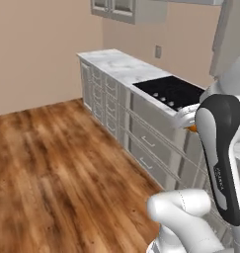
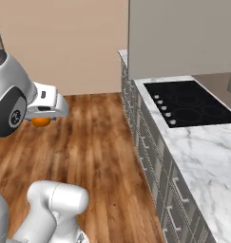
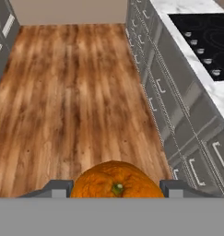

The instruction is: Pick the tangerines from the cabinet and place them in one bowl. Pick the mango from the sink and place it in the other bowl.

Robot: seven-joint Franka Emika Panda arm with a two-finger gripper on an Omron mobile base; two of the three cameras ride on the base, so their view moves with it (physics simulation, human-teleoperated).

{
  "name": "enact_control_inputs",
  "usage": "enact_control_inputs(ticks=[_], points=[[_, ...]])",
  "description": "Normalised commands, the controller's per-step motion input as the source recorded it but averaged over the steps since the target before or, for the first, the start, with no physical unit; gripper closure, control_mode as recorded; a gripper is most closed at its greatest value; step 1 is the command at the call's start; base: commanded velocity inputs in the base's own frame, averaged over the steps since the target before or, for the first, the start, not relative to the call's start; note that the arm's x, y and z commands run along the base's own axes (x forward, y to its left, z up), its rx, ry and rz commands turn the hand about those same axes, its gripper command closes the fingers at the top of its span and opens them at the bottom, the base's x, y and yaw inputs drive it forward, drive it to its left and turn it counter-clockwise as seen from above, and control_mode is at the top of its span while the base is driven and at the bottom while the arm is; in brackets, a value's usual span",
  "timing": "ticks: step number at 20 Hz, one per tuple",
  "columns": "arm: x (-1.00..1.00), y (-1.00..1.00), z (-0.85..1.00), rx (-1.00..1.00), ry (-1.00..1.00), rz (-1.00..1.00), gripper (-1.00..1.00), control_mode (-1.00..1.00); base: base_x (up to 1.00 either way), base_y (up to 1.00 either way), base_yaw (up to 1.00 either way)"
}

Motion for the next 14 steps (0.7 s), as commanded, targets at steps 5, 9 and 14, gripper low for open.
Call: enact_control_inputs(ticks=[5, 9, 14], points=[[0.00, 0.00, 0.00, 0.00, 0.00, 0.00, 1.00, 1.00, 0.00, 0.00, 0.50], [0.00, 0.00, 0.00, 0.00, 0.00, 0.00, 1.00, 1.00, 0.00, 0.00, 0.50], [0.00, 0.00, 0.00, 0.00, 0.00, 0.00, 1.00, 1.00, 0.00, 0.01, 0.50]])
